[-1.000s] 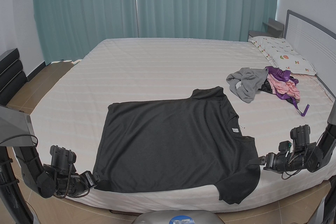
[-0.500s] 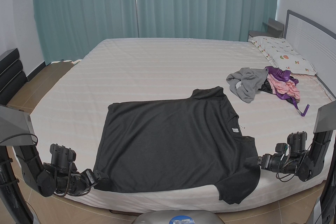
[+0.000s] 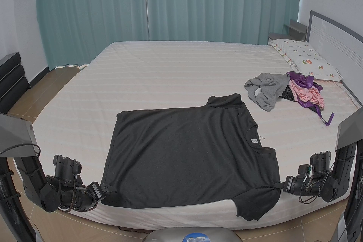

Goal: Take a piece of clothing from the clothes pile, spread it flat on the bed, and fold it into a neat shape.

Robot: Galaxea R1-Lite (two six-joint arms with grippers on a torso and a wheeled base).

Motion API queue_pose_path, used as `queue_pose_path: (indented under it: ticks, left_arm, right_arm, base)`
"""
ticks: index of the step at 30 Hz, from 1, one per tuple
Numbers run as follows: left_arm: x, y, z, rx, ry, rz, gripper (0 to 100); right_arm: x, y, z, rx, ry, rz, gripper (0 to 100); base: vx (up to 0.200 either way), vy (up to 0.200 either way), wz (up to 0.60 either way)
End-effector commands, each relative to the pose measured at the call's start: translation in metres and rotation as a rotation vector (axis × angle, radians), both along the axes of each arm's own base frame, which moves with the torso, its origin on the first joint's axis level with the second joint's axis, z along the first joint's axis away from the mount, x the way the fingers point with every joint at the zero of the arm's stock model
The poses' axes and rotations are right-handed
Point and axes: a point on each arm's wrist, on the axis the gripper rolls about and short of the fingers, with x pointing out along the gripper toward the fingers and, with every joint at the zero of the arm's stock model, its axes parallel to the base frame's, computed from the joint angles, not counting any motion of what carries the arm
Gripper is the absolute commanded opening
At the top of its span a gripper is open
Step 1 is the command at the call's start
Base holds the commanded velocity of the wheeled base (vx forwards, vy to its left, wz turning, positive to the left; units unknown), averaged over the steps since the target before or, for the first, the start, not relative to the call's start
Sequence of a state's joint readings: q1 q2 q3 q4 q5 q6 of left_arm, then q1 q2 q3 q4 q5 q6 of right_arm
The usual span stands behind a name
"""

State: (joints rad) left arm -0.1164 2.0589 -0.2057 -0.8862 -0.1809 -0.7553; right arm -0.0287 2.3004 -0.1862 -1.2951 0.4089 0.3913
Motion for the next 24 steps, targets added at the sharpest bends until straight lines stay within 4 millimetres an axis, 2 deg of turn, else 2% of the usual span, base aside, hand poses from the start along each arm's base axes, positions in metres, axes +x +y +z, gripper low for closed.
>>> queue_pose_path:
  ticks: [1, 16, 23, 24]
  left_arm:
    - [0.000, 0.000, -0.001, 0.001, 0.004, -0.001, 100]
    - [0.000, 0.000, -0.002, 0.002, 0.007, -0.001, 100]
    - [0.000, 0.000, -0.002, 0.002, 0.005, -0.001, 100]
    - [0.000, 0.000, -0.002, 0.002, 0.005, -0.001, 100]
  right_arm:
    - [-0.009, -0.006, 0.006, -0.001, 0.007, -0.020, 0]
    - [-0.038, -0.005, 0.015, -0.030, 0.049, 0.005, 0]
    - [-0.042, -0.005, 0.013, -0.051, 0.055, 0.020, 0]
    - [-0.042, -0.005, 0.013, -0.051, 0.055, 0.020, 100]
  base:
    - [0.000, 0.000, 0.00]
    - [0.000, 0.000, 0.00]
    - [0.000, 0.000, 0.00]
    - [0.000, 0.000, 0.00]
